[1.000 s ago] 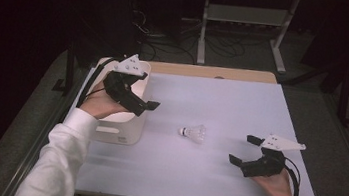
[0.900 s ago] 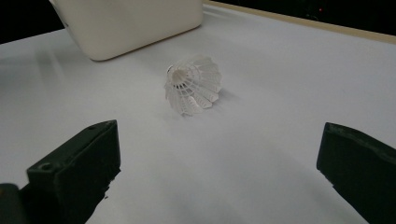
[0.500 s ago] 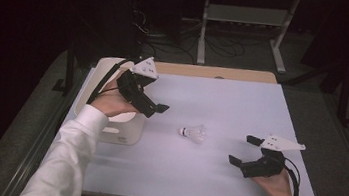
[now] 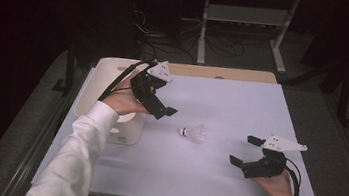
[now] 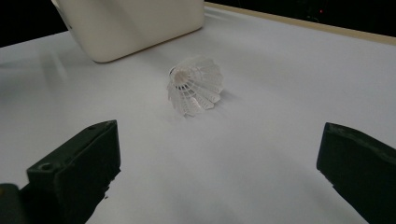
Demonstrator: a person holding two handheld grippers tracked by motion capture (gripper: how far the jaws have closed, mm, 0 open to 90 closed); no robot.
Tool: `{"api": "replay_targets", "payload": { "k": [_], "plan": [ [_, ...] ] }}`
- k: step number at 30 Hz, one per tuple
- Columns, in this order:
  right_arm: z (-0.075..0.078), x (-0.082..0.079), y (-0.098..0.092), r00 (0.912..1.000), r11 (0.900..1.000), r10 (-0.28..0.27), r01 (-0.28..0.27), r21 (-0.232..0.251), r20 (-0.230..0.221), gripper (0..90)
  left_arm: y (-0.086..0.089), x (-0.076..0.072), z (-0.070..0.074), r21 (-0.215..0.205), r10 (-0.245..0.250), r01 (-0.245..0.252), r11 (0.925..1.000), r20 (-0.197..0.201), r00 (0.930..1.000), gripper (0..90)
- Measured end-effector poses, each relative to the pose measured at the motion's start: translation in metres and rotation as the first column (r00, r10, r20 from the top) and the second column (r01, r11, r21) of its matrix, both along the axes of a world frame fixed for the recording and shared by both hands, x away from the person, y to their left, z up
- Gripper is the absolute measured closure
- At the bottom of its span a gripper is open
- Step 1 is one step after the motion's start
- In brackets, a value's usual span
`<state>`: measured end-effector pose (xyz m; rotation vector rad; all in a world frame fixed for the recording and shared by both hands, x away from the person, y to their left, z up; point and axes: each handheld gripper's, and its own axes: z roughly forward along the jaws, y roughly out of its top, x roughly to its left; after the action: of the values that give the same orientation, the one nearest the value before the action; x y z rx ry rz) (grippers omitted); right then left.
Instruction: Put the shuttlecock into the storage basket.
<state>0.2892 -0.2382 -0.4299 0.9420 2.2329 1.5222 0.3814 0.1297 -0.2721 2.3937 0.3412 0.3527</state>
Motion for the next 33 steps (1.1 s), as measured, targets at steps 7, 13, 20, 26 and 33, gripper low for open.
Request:
{"api": "replay_targets", "payload": {
  "k": [7,13,20,26,33],
  "plan": [
    [0.000,-0.001,-0.001,1.0000,1.000,0.002,-0.003,0.003,0.006,0.0,-0.010,0.006,-0.007,0.036,-0.020,0.020,0.9991,-0.013,0.9997,0.0],
    [0.001,-0.003,-0.001,0.9999,1.000,0.010,-0.010,0.014,-0.001,0.0,-0.023,0.012,-0.012,0.057,-0.046,0.048,0.9972,-0.040,0.9981,0.0],
    [0.002,-0.003,-0.002,0.9998,1.000,0.018,-0.018,0.021,0.010,0.0,-0.034,0.019,-0.020,0.082,-0.057,0.062,0.9946,-0.063,0.9964,0.0],
    [0.003,-0.005,-0.003,0.9997,0.999,0.021,-0.022,0.046,0.009,0.0,-0.041,0.026,-0.028,0.104,-0.059,0.067,0.9923,-0.076,0.9953,0.0],
    [0.003,-0.005,-0.004,0.9997,0.998,0.020,-0.021,0.060,0.014,0.0,-0.046,0.027,-0.034,0.120,-0.069,0.080,0.9895,-0.092,0.9934,0.0]
  ]
}}
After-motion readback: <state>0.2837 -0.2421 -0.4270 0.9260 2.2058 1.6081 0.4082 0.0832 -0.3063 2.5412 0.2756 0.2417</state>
